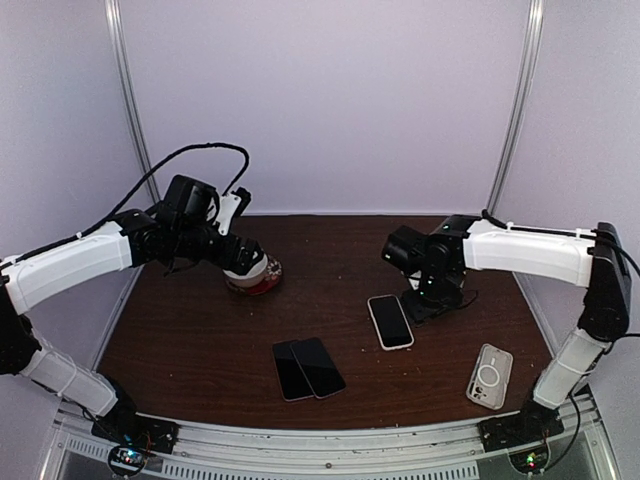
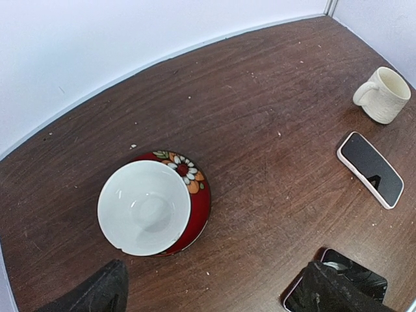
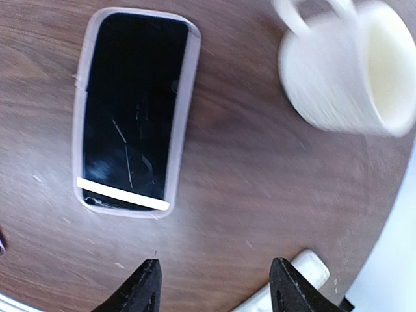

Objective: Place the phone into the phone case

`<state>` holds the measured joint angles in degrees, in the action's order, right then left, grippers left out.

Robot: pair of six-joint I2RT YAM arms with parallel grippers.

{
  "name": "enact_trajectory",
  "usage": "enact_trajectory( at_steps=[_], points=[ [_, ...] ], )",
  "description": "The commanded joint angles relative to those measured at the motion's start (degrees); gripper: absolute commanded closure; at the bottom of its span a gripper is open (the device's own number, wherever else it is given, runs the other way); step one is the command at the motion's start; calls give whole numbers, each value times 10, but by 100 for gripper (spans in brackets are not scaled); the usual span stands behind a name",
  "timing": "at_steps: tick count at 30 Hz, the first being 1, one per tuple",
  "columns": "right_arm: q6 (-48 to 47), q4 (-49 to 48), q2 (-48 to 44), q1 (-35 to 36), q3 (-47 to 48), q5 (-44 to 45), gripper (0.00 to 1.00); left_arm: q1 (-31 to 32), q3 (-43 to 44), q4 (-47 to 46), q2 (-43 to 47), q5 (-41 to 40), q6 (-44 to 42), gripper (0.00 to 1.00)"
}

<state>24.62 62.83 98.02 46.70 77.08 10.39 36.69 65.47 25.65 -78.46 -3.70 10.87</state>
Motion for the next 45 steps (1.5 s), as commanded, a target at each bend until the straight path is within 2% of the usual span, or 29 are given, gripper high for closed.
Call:
enact_trajectory(
  at_steps=[1, 4, 8, 15, 16, 18, 24, 30, 33, 35, 36, 41, 45],
  points=[
    [116, 65, -113, -8, -92, 58, 39, -4, -2, -11, 16, 14, 8, 3],
    [159, 39, -189, -35, -189, 24, 38, -4, -4, -15, 19, 16, 8, 2],
    [202, -6, -245, -86, -286, 7, 37, -4, -3, -13, 18, 21, 9, 2],
    [198, -146, -267, -172, -397, -77, 40, -4, -3, -13, 14, 24, 11, 2],
    [197, -167, -263, -181, -406, -92, 43, -5, -3, -13, 13, 24, 11, 2],
    [194, -172, -256, -186, -407, -102, 55, -4, -3, -12, 11, 23, 11, 2],
    [182, -137, -262, -186, -387, -103, 100, -4, -3, -11, 10, 22, 9, 2],
    [155, -54, -314, -185, -292, -103, 100, -5, -2, -10, 11, 20, 7, 2],
    [89, -60, -315, -167, -232, -167, 100, -5, -2, -11, 14, 20, 4, 3],
    [-3, -96, -290, -117, -185, -248, 100, -11, -3, -14, 15, 24, 4, 2],
    [-51, -99, -272, -79, -160, -259, 100, -15, -4, -14, 17, 26, 6, 2],
    [-339, -7, -132, 109, -32, -246, 99, -27, -5, -15, 23, 23, 10, 2],
    [-483, 48, -50, 172, 3, -231, 94, -27, -7, -17, 28, 17, 7, 3]
  ],
)
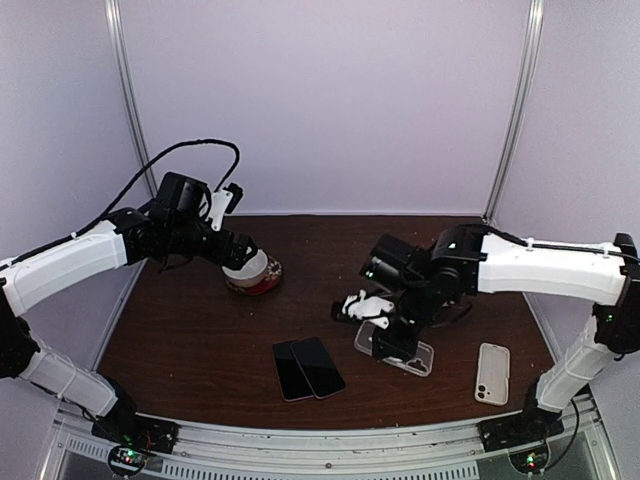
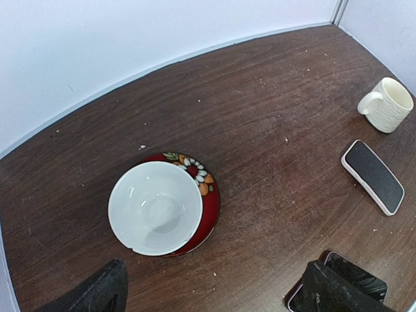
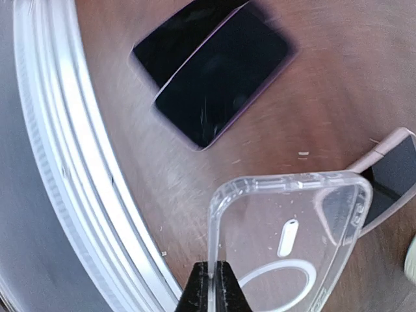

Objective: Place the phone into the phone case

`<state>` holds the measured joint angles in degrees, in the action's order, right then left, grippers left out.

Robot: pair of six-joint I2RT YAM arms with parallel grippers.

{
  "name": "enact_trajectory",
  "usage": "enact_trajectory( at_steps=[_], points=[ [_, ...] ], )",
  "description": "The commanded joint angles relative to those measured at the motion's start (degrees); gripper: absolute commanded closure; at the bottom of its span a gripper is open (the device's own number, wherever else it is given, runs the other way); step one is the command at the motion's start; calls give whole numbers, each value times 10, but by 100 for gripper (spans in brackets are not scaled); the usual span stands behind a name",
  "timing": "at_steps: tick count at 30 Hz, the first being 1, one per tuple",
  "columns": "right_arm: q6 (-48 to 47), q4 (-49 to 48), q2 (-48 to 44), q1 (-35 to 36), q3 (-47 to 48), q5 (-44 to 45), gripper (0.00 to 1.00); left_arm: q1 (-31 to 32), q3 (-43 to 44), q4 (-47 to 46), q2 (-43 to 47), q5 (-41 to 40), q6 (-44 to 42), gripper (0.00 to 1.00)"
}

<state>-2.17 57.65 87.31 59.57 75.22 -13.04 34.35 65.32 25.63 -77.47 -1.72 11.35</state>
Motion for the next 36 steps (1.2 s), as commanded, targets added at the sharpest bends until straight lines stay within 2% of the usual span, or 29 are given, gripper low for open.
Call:
enact_trajectory(
  at_steps=[1, 5, 8, 10, 14, 19, 21, 27, 31, 34, 36],
  points=[
    [-250, 112, 71, 59, 29, 6, 93, -3, -6, -17, 19, -5, 1, 2],
    [-362, 125, 111, 110, 34, 39, 81, -4, -6, -17, 21, -8, 0, 2],
    [-366, 110, 135, 121, 35, 96, 73, -4, -7, -18, 21, -7, -1, 2],
    [-313, 108, 140, 121, 47, 125, 69, -4, -7, -17, 20, -9, -2, 2],
    [-84, 60, 97, 121, 22, 86, 68, -4, -7, -18, 21, -9, -2, 2],
    [227, -99, 28, 121, -158, 21, 79, -4, -8, -19, 14, -3, 0, 2],
    [301, -143, 26, 121, -205, 5, 83, -4, -7, -18, 11, 1, 1, 2],
    [397, -188, 24, 117, -262, 30, 92, -4, -8, -19, 7, 4, 3, 2],
    [408, -154, 58, 104, -258, 50, 95, -4, -6, -15, 3, 0, 2, 3],
    [413, -108, 73, 80, -240, 115, 97, -4, -6, -17, 3, 0, 1, 3],
    [402, -92, 72, 51, -221, 173, 94, -4, -7, -17, 2, -2, 0, 2]
  ],
)
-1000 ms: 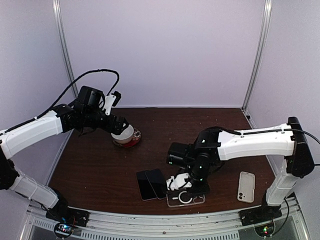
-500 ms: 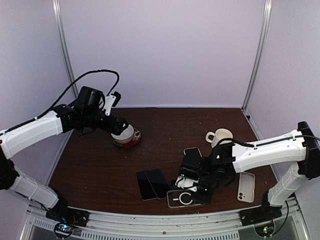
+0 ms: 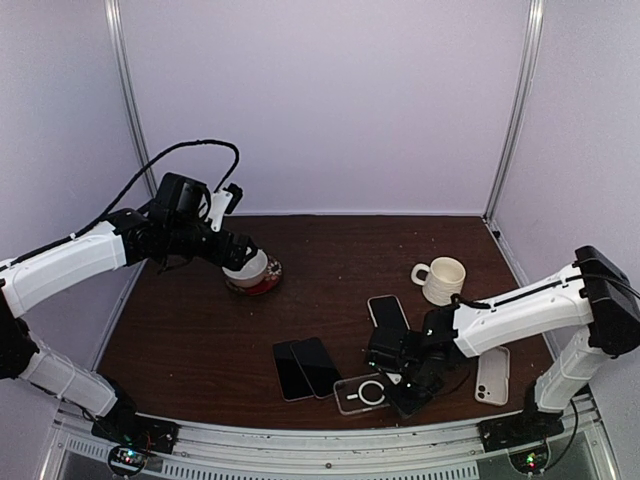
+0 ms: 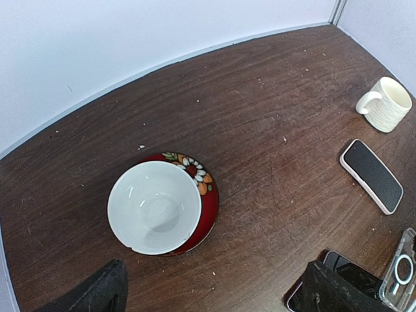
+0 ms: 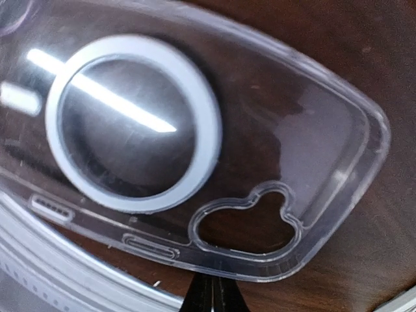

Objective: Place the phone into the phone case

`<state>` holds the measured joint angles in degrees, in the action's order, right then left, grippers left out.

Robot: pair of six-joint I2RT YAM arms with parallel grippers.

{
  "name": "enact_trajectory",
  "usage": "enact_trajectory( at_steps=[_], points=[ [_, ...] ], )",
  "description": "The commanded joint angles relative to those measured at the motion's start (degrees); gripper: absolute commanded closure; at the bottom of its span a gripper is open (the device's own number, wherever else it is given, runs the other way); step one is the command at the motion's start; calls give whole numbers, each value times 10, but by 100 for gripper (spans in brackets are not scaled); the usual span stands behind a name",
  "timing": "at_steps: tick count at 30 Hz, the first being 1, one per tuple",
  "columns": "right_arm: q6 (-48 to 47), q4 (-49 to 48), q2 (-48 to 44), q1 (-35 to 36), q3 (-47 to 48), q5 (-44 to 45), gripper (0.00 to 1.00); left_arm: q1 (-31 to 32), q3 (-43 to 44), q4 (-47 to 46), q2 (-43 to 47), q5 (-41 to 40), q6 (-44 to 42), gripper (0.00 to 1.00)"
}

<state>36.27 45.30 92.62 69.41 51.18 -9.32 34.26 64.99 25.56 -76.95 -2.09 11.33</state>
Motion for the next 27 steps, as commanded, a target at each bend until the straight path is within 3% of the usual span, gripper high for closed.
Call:
enact_trajectory(
  at_steps=[1, 7, 10, 14, 19, 21, 25, 27],
  points=[
    [4, 29, 21, -69, 32, 152, 93, -3, -4, -16, -4, 2, -1, 2],
    [-112, -47, 93, -146, 127, 189, 92, -3, -1, -13, -3, -3, -3, 2],
    [-173, -92, 146, -159, 187, 143, 91, -3, -2, -14, 1, -10, -6, 3],
    [-211, -53, 202, -159, 290, 138, 92, -3, -2, -13, 5, -12, -8, 2],
    [-195, 0, 164, -158, 322, 143, 85, -3, -2, -14, 8, -10, -8, 2],
    [-151, 24, 131, -153, 293, 151, 77, -3, -2, -13, 10, -7, -8, 2],
    [-32, 29, 66, -136, 188, 142, 51, -3, -2, -15, 10, -4, -7, 2],
    [13, 20, 50, -127, 151, 137, 44, -3, -2, -15, 8, -2, -6, 2]
  ],
)
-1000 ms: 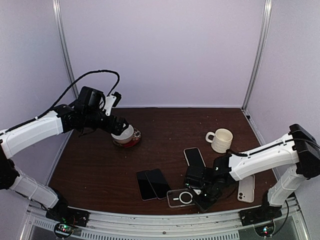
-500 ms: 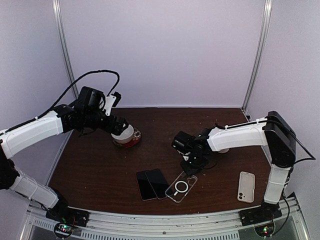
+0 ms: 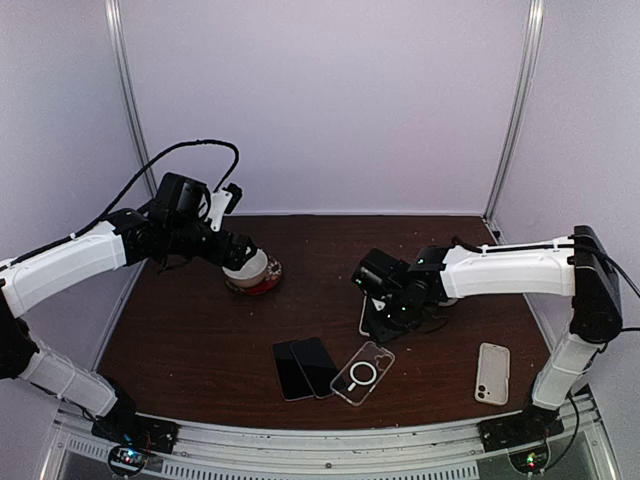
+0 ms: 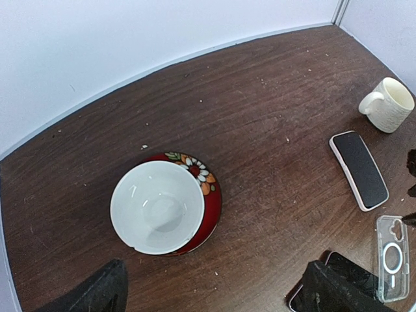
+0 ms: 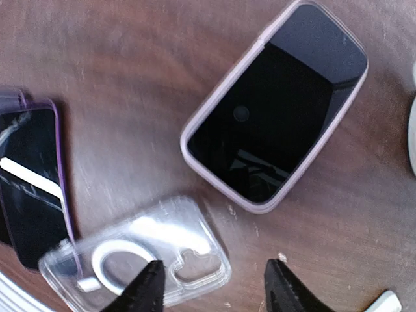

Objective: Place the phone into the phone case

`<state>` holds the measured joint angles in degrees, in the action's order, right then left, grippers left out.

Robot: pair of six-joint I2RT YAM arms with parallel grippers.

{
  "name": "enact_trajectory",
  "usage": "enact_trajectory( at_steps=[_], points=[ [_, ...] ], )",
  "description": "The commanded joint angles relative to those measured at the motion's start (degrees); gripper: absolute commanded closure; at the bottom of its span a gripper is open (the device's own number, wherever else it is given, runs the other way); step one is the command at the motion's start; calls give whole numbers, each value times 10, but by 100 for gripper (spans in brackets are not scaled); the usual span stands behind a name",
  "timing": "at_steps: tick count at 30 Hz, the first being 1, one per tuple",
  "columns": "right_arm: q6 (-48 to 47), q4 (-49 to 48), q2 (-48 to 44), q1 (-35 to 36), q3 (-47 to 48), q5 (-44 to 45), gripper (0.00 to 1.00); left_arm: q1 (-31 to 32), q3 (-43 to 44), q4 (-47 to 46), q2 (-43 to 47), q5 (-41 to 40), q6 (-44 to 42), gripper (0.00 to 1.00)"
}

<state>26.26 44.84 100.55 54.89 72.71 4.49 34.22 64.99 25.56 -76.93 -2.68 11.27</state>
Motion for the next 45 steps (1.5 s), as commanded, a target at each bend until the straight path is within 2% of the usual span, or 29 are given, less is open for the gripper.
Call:
enact_trajectory(
  at_steps=[1, 5, 9, 11, 13, 16, 21, 25, 27, 30, 32, 34, 39, 45],
  points=[
    [127, 14, -35, 20, -79, -6, 40, -3, -2, -15, 6, 6, -5, 3],
    [163, -36, -28, 20, -117, -21, 37, -3, -1, -13, 3, 12, -3, 3],
    [161, -73, 8, 20, -121, -59, 42, -3, -2, -13, 5, 6, -4, 2],
    [156, -68, 23, 20, -116, -67, 53, -3, -2, -14, 6, 6, -4, 3],
    [149, -64, 27, 20, -115, -72, 70, -3, -2, -14, 6, 6, -3, 2],
    [131, -41, 18, 13, -109, -59, 87, -3, -2, -14, 8, 5, -3, 3],
    [52, 30, -1, -24, -72, 15, 99, -3, -2, -14, 10, 6, -4, 2],
    [-29, 36, 8, -63, -44, 42, 100, -3, -2, -14, 12, 5, -4, 3],
    [-103, 5, 15, -66, -43, 32, 100, -3, -2, -15, 14, 2, -6, 3],
    [-226, -28, 27, -66, -44, -93, 100, -3, -3, -14, 14, -1, -7, 2],
    [-283, -2, 36, -66, -26, -177, 100, -3, -3, -15, 13, -3, -8, 2],
    [-305, 37, 46, -66, -4, -218, 100, -3, -3, -14, 13, -3, -8, 3],
    [-283, 54, 82, -66, 2, -177, 100, -3, -3, -15, 14, -6, -11, 3],
    [-263, 62, 161, -92, 62, -10, 100, -3, -2, -13, 11, -9, -12, 2]
  ],
)
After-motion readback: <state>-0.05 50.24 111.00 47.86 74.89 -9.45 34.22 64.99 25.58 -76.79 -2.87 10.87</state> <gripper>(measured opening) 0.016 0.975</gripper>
